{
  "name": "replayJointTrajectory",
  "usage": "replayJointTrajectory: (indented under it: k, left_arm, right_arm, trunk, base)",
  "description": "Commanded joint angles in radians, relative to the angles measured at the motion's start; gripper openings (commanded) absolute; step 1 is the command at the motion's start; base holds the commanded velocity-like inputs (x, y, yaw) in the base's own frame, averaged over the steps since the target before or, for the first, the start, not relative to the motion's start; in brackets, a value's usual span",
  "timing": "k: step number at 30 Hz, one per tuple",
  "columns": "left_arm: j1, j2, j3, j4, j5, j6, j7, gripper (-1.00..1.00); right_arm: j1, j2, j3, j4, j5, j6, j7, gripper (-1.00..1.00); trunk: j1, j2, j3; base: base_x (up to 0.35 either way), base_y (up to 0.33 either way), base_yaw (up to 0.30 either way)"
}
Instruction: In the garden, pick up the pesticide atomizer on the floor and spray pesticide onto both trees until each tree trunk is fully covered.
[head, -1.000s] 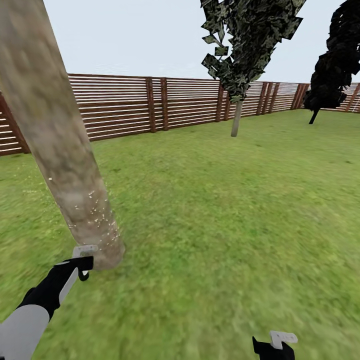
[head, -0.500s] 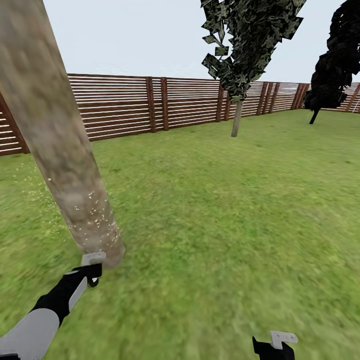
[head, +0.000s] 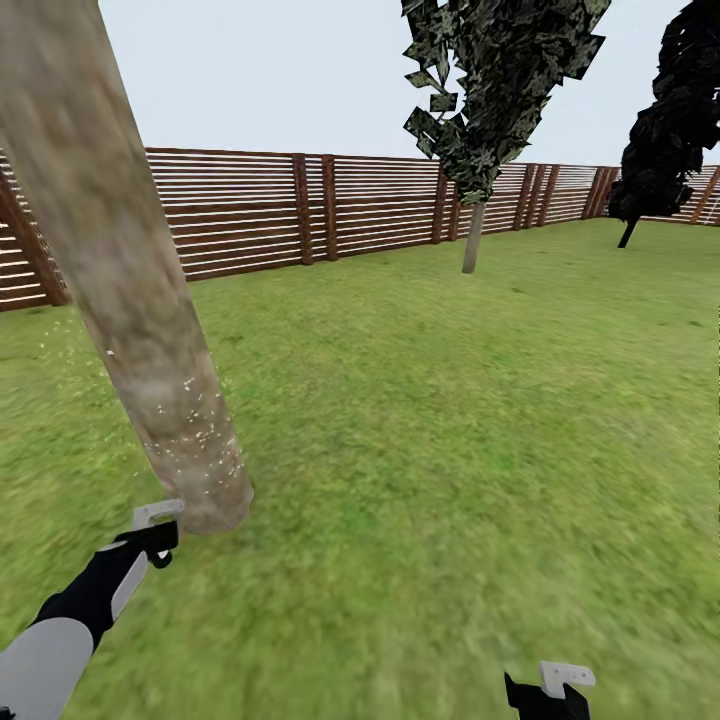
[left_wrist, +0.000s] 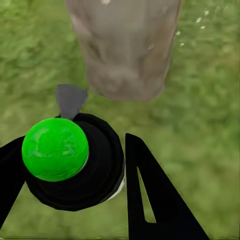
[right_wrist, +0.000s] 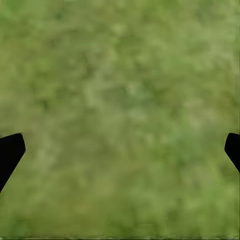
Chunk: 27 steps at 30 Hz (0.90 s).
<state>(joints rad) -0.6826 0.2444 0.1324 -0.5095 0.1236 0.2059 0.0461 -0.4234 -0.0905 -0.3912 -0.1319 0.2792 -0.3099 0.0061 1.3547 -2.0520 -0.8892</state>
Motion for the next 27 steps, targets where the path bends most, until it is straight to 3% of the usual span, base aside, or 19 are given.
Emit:
replayJointTrajectory:
  k: [1,4,7,10,14,15,21,22,24,27]
  left_arm:
    - [0.000,-0.001,-0.001,0.000,-0.001,-0.001,0.000,-1.00]
    - [0.000,-0.009,-0.003,-0.002,-0.002,-0.002,0.000,-1.00]
    - [0.000,-0.048,-0.003,-0.028,-0.003,-0.032,0.006,-1.00]
    - [0.000,-0.085,-0.003,-0.129,-0.003,-0.049,0.003,-1.00]
    - [-0.001,-0.087,-0.007,-0.156,-0.005,-0.045,0.004,-1.00]
    - [-0.001,-0.085,-0.008,-0.205,-0.005,-0.034,0.007,-1.00]
    - [0.000,-0.088,0.002,-0.513,-0.007,0.174,0.011,-1.00]
    - [0.000,-0.088,0.002,-0.530,-0.007,0.188,0.011,-1.00]
    - [0.000,-0.079,0.006,-0.656,-0.007,0.314,0.011,-1.00]
    - [0.000,-0.087,-0.001,-0.689,-0.006,0.333,0.011,-1.00]
  right_arm:
    - [0.000,0.000,0.000,0.000,0.000,0.000,0.000,1.00]
    - [0.000,0.000,0.000,0.000,0.000,0.000,0.000,1.00]
    - [0.000,0.000,0.000,0.000,0.000,0.000,0.000,1.00]
    - [0.000,0.000,0.000,0.000,0.000,0.000,0.000,1.00]
    - [0.000,0.000,0.000,0.000,0.000,0.000,0.000,1.00]
    - [0.000,0.000,0.000,0.000,0.000,0.000,0.000,1.00]
    - [0.000,0.000,0.000,0.000,0.000,0.000,0.000,1.00]
    - [0.000,0.000,0.000,0.000,0.000,0.000,0.000,1.00]
    - [0.000,0.000,0.000,0.000,0.000,0.000,0.000,1.00]
    - [0.000,0.000,0.000,0.000,0.000,0.000,0.000,1.00]
  trunk:
    - [0.000,0.000,0.000]
    - [0.000,0.000,0.000]
    - [0.000,0.000,0.000]
    - [0.000,0.000,0.000]
    - [0.000,0.000,0.000]
    - [0.000,0.000,0.000]
    - [0.000,0.000,0.000]
    - [0.000,0.000,0.000]
    - [0.000,0.000,0.000]
    - [0.000,0.000,0.000]
  base:
    - [-0.286,0.088,0.000]
    - [-0.106,0.026,0.000]
    - [-0.005,0.001,0.000]
    - [0.000,0.000,0.000]
    - [-0.208,0.061,0.000]
    - [-0.283,0.087,0.000]
    - [-0.033,0.010,0.000]
    - [0.000,0.000,0.000]
    - [0.000,0.000,0.000]
    - [-0.020,0.002,0.000]
